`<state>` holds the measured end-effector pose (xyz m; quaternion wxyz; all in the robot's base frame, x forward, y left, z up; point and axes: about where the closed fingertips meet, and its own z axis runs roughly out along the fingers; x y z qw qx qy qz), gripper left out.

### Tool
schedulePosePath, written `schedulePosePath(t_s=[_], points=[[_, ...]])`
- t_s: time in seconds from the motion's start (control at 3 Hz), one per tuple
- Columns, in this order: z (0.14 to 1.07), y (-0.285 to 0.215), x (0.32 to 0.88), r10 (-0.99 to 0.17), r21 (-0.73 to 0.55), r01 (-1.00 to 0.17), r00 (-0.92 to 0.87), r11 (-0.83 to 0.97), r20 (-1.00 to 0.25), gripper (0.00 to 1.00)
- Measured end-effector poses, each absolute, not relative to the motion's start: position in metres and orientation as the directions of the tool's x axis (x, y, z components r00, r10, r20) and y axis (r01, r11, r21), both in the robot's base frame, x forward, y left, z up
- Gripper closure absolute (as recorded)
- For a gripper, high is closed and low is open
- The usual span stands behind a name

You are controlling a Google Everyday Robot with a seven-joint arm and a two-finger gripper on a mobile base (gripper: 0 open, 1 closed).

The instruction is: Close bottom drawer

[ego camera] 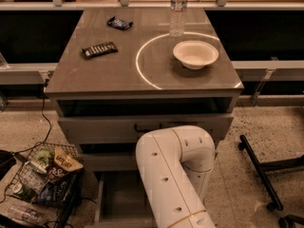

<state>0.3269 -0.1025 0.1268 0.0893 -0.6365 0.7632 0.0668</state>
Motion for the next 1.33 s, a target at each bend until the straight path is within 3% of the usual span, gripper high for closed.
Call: schedulePosePath(t_s=[1.0,1.33], points=[[0.120,-0.091,0.365,-0.933,-0.077,-0.966,-0.217,0.248,-0.288,1.00],[0.125,-0.082,0.409,-0.921,-0.145,-0.954,-0.203,0.263,-0.333,1.00]])
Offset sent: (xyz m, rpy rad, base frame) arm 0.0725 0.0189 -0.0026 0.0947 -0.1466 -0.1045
